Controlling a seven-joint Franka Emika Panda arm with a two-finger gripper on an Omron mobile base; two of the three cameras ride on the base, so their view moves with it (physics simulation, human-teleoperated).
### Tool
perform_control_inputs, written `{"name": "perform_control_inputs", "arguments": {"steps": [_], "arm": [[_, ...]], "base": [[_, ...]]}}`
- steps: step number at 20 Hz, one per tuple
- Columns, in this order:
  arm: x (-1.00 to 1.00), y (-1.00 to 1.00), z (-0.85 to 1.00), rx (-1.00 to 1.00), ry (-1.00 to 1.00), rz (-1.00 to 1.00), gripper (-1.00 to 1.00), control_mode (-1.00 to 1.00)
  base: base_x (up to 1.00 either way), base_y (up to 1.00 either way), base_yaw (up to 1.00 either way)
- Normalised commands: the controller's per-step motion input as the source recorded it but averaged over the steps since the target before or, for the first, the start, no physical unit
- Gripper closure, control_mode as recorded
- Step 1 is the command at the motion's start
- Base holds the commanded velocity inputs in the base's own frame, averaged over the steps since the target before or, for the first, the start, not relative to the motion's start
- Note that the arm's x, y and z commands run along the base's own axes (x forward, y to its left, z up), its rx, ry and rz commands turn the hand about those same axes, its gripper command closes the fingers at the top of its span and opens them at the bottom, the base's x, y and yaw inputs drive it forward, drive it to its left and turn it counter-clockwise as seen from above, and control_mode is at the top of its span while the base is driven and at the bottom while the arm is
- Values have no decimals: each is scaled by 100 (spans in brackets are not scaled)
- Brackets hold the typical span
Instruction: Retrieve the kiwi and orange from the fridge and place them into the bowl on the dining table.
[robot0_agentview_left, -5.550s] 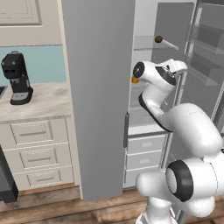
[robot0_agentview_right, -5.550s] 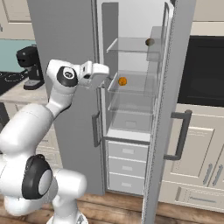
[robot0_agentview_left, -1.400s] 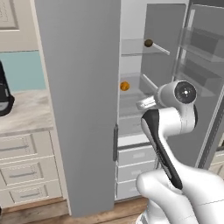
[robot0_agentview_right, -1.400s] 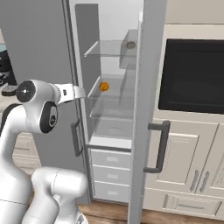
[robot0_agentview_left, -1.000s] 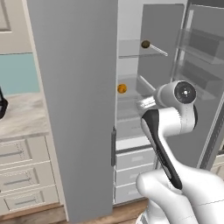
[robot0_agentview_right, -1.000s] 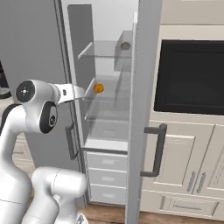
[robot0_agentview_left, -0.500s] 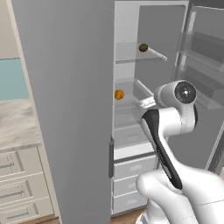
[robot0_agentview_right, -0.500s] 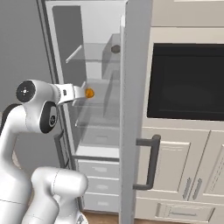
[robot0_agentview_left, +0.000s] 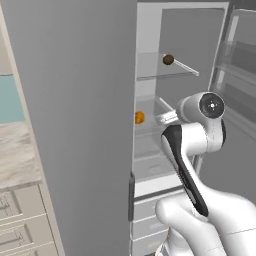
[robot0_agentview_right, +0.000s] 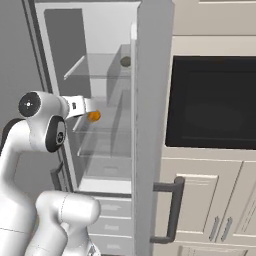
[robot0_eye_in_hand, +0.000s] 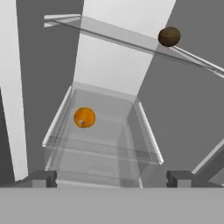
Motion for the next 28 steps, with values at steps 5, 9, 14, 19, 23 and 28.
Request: {"name": "perform_control_inputs", "arguments": {"steps": [5, 9, 14, 19, 23, 28], "arm": [[0, 0, 0, 0, 0, 0, -100, 100], [0, 0, 0, 0, 0, 0, -100, 100], [0, 0, 0, 0, 0, 0, -100, 100], [0, 0, 0, 0, 0, 0, -100, 100], [0, 0, 0, 0, 0, 0, -100, 100], [5, -7, 0, 2, 0, 0, -100, -100]], "base": [[46, -18, -7], [40, -19, -7], [36, -24, -6], [34, -30, -4], [26, -33, -2], [14, -16, 0]]}}
